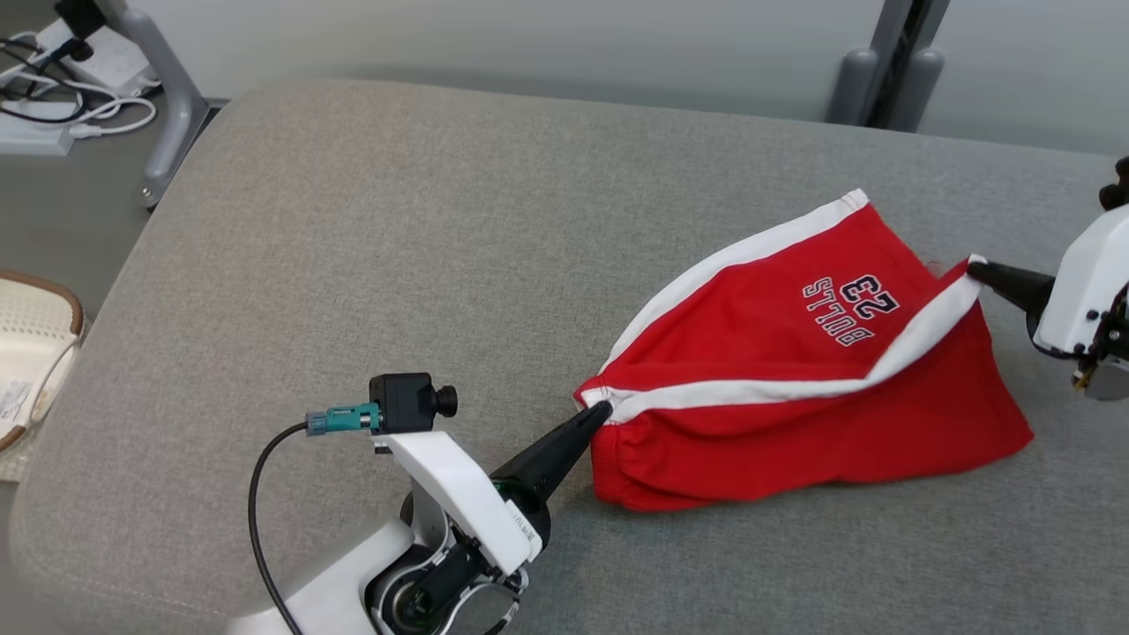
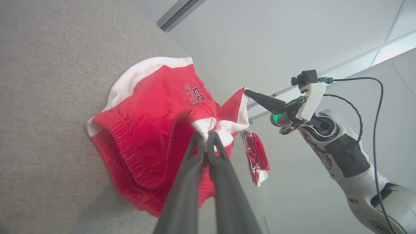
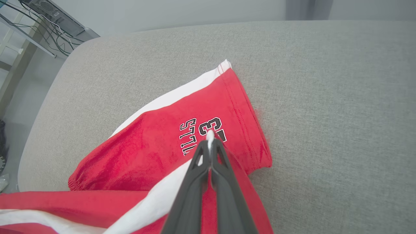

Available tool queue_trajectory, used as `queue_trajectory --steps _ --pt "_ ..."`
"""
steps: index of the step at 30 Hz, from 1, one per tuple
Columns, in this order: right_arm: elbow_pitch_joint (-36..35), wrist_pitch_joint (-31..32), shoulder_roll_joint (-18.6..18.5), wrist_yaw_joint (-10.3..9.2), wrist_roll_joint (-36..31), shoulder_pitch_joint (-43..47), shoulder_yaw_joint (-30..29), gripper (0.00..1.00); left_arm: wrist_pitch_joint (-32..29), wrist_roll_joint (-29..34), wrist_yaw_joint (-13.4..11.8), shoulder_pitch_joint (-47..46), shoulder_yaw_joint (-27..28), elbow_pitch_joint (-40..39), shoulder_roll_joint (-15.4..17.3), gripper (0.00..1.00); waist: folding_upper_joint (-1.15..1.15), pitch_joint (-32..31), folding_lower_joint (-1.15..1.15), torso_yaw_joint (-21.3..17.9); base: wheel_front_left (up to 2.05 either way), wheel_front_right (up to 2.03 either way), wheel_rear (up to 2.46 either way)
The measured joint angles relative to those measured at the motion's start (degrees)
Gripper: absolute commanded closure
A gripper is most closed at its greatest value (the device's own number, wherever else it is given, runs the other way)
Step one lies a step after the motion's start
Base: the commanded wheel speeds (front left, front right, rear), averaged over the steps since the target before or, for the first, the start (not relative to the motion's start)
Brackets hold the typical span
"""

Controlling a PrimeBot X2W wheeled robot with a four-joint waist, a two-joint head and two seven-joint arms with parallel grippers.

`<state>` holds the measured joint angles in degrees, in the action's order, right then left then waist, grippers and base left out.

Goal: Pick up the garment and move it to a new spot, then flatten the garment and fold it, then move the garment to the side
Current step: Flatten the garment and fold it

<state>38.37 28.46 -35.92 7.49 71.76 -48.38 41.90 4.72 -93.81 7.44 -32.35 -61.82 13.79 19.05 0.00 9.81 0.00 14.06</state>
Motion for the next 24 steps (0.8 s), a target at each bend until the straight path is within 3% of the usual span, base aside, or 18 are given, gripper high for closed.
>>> queue_trajectory --steps 11,24 --pt "6.48 -1.19 1.87 0.0 -2.14 -8.72 1.02 1.0 -0.88 1.03 0.0 -1.82 3.52 4.94 -5.13 1.0 0.0 5.26 0.0 2.54 0.0 0.0 0.0" --pt "13.08 -4.45 3.96 0.0 -5.81 -17.14 4.35 1.0 2.21 2.57 -0.01 -4.55 7.14 9.58 -10.76 1.0 0.0 10.74 0.0 6.77 0.0 0.0 0.0"
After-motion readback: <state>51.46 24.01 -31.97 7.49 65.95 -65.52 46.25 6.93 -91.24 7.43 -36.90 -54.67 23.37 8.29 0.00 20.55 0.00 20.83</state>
